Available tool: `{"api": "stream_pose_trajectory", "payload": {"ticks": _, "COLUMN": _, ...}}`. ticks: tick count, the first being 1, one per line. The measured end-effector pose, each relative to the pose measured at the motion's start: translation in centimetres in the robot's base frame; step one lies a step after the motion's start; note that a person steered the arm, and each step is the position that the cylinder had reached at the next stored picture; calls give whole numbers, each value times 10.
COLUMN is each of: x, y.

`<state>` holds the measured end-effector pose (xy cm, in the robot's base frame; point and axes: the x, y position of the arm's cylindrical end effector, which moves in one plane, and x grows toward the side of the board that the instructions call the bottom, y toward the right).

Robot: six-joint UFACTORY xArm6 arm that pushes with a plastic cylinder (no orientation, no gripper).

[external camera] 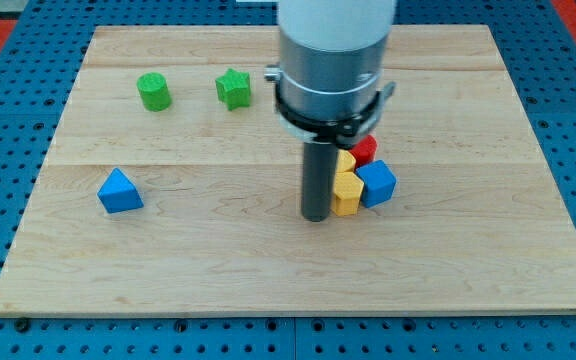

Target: Push blue triangle into the yellow hexagon

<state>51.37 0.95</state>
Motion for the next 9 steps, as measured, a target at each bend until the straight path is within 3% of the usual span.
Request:
{"api": "stream_pose_trajectory", "payload": {"ticks": 3, "x": 18, "y": -268}}
{"api": "stream_pose_trajectory", "payload": {"ticks": 4, "x": -13, "y": -273}}
{"api": "stream_pose_trajectory", "payload": {"ticks": 5, "x": -27, "y": -222}}
{"api": "stream_pose_trajectory", "payload": {"ticks": 6, "x": -27, "y": -149}}
{"api": "stream_pose_trajectory", "payload": {"ticks": 8, "x": -26, "y": -128}}
{"api": "stream_pose_trajectory", "payload": {"ticks": 9, "x": -25, "y": -82}}
